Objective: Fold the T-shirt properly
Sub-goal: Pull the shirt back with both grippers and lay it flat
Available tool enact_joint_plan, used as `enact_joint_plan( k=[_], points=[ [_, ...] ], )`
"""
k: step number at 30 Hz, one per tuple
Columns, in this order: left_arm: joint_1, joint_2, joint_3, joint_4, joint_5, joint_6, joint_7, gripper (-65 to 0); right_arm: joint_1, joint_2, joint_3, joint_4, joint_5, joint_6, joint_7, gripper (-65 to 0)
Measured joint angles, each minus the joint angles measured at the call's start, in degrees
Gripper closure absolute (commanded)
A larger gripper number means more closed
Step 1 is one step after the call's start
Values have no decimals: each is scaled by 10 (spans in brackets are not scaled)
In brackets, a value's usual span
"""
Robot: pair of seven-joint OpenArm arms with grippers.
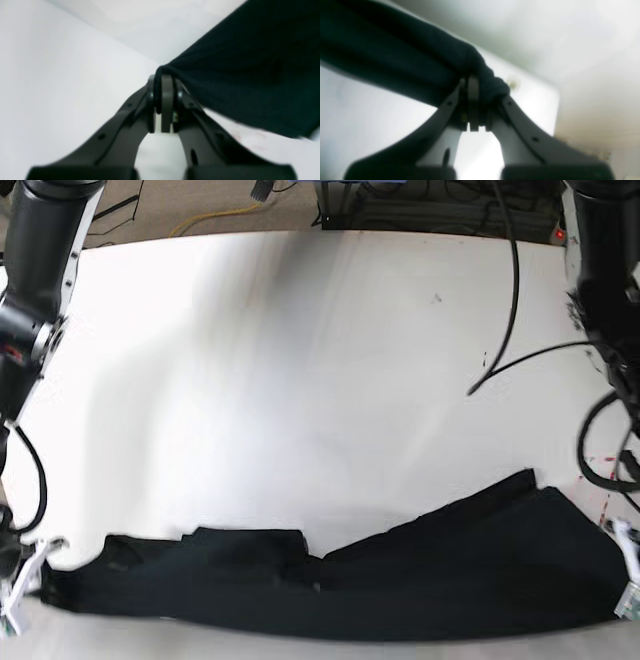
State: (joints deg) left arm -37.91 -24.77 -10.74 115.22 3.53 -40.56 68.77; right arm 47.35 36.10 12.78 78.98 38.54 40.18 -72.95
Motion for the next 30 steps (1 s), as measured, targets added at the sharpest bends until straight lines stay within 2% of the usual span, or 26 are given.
enact_joint_plan(
  k=[2, 5, 8, 12, 15, 21, 25, 30],
  points=[
    [39, 20, -13, -3, -14, -3, 28, 0, -52, 0, 29, 16, -8, -1, -3, 0],
    [84, 28, -34, -3, -13, -1, 70, 0, -127, -5, 69, 50, 7, 0, -5, 0],
    [128, 32, -42, -3, -2, 2, 86, 0, -201, -11, 112, 89, 31, 1, 0, 0],
    [209, 45, -51, -3, -11, 4, 81, 0, -298, -10, 166, 123, 54, 2, -10, 0],
    [268, 58, -53, -4, -10, 3, 83, 0, -364, -29, 198, 141, 53, -2, -12, 0],
    [377, 59, -63, -5, -2, 3, 87, 0, -477, -77, 240, 206, 58, -1, -13, 0],
    [434, 80, -100, -5, 3, 4, 73, 0, -530, -97, 251, 243, 53, -1, -14, 0],
    [524, 94, -150, -5, 2, 2, -8, 0, -602, -119, 292, 259, 68, -1, -10, 0]
  ],
)
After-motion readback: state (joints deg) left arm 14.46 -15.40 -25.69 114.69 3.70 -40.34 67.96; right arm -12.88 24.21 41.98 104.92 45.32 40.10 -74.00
